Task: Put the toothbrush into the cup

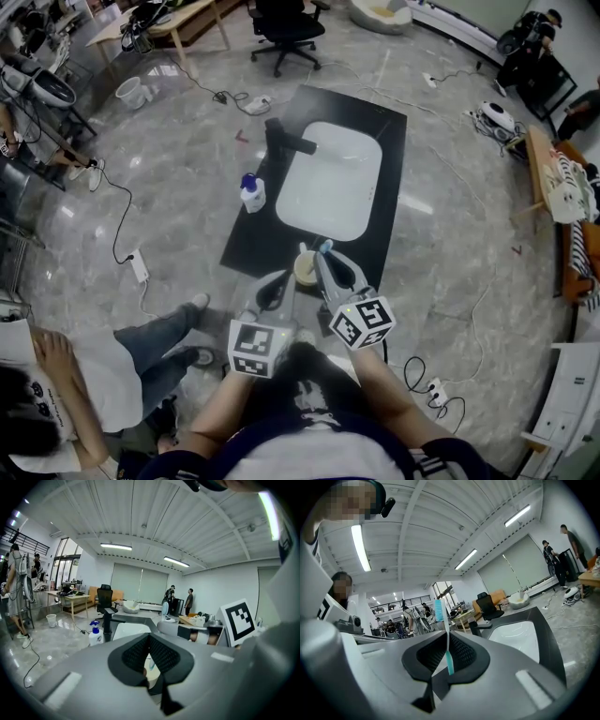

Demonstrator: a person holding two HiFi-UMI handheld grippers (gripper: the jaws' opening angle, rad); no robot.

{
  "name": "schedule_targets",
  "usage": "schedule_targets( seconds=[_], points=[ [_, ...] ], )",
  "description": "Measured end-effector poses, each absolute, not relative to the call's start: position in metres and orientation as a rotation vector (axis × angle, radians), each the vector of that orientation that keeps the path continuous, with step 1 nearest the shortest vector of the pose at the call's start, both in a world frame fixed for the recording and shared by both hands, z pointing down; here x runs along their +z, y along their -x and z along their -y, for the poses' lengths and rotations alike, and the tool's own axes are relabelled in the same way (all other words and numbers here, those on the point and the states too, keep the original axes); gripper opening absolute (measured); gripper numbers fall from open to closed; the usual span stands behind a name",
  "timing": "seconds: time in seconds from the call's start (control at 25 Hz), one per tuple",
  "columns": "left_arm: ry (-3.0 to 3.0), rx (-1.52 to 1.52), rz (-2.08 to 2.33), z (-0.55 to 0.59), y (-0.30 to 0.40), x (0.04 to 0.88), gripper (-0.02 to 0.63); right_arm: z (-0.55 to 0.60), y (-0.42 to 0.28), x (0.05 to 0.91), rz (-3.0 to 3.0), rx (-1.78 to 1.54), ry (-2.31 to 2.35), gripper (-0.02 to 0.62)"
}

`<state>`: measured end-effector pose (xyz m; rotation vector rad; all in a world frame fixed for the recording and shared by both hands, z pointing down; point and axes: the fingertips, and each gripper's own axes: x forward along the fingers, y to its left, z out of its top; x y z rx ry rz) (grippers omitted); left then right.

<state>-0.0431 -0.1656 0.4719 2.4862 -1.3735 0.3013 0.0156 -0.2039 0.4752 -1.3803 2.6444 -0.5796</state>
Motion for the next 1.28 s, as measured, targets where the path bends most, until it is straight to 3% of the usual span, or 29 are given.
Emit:
schedule_targets(
  seconds=[1.28],
  points=[
    [-2.388,0.327,1.395,0.183,0.049,0.505,0.0,0.223,-0.016,0.525,-2.646,-0.692,1.358,0.018]
  ],
)
